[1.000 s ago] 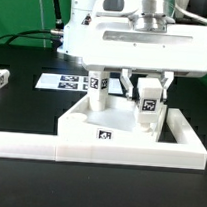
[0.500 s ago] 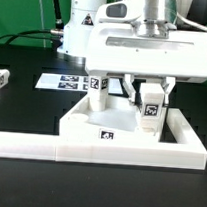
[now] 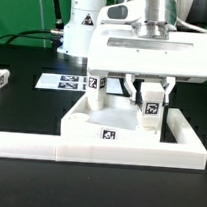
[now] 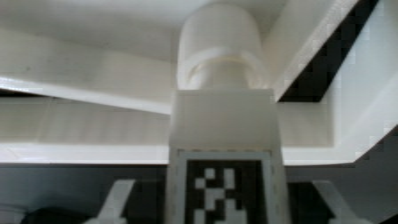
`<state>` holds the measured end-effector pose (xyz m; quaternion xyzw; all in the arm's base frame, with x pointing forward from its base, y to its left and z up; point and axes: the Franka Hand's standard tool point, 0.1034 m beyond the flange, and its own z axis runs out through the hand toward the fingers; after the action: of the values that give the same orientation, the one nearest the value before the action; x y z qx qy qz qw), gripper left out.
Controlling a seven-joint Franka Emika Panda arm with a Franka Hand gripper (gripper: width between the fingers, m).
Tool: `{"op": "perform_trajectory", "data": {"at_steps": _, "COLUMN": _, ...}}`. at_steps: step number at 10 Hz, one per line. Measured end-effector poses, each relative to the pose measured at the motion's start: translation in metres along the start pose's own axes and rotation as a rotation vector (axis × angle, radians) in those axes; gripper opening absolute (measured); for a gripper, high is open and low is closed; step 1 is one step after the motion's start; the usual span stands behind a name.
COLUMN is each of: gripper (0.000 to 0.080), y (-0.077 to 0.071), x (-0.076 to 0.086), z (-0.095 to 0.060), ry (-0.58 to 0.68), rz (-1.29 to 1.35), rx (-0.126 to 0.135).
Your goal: Assemble square table
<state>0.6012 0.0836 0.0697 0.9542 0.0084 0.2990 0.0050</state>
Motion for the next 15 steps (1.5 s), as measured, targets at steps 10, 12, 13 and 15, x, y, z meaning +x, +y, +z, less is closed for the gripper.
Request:
{"op": "perform_trajectory", "data": {"at_steps": 10, "gripper": 0.0648, "y": 0.009, "x": 0.005, "z": -0.005, "ry": -0.046, "rz": 0.005, "rx": 0.009}}
{"op": "perform_trajectory", "data": {"at_steps": 12, "gripper": 0.0649, "y": 0.017, "x": 0.018, "z": -0.017, "ry": -0.064, "rz": 0.014, "rx": 0.017}}
{"op": "perform_trajectory", "data": {"at_steps": 13, "gripper": 0.0649, "y": 0.02, "x": 0.023, "z": -0.021, "ry": -0.065, "rz": 0.02, "rx": 0.019}}
{"op": "perform_trajectory", "data": {"at_steps": 15, "gripper": 0.0649, "y": 0.023, "x": 0.031, "z": -0.026, "ry": -0.125, "rz": 0.037, "rx": 0.041}}
